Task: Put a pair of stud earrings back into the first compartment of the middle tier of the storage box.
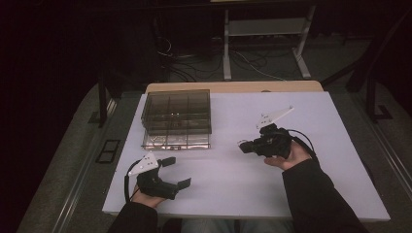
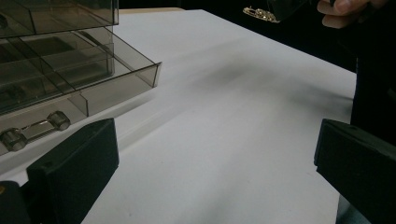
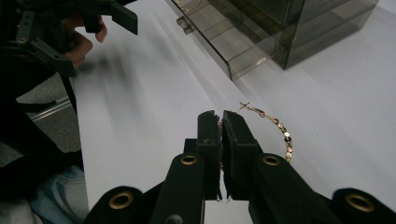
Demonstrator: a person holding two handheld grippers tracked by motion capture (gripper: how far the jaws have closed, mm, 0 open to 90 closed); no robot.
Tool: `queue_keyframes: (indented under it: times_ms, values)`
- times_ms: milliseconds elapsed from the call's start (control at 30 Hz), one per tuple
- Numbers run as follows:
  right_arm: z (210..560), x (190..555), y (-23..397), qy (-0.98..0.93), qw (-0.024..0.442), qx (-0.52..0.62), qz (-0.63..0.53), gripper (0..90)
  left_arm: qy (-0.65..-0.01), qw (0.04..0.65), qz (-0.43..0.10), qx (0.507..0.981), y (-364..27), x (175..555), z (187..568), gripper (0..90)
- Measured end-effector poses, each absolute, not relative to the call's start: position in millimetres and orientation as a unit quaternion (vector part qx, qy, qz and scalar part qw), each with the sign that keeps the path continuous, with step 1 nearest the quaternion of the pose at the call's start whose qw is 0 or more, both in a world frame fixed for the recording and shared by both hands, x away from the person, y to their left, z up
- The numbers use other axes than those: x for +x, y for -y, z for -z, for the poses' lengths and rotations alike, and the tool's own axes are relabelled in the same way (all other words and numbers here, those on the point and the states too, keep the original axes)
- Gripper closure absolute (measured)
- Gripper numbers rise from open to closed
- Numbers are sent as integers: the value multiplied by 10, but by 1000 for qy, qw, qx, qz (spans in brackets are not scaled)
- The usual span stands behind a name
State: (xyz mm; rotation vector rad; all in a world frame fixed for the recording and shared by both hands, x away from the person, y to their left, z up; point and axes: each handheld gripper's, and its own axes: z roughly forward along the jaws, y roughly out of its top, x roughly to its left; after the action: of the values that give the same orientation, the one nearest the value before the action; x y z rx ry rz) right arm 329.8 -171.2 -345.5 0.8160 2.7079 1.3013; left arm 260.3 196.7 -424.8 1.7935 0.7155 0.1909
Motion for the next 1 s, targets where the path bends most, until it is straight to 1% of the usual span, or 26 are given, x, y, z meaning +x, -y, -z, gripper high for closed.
queue_keyframes:
  times_ms: [367, 1000]
  values:
    - [3328, 3380, 1477, -875, 15, 243, -419, 851, -305, 566, -81, 762, -1967, 2602, 4248, 0]
    - [3240, 3542, 1052, -888, 11, 208, -411, 851, -304, 566, -80, 762, -1964, 2603, 4250, 0]
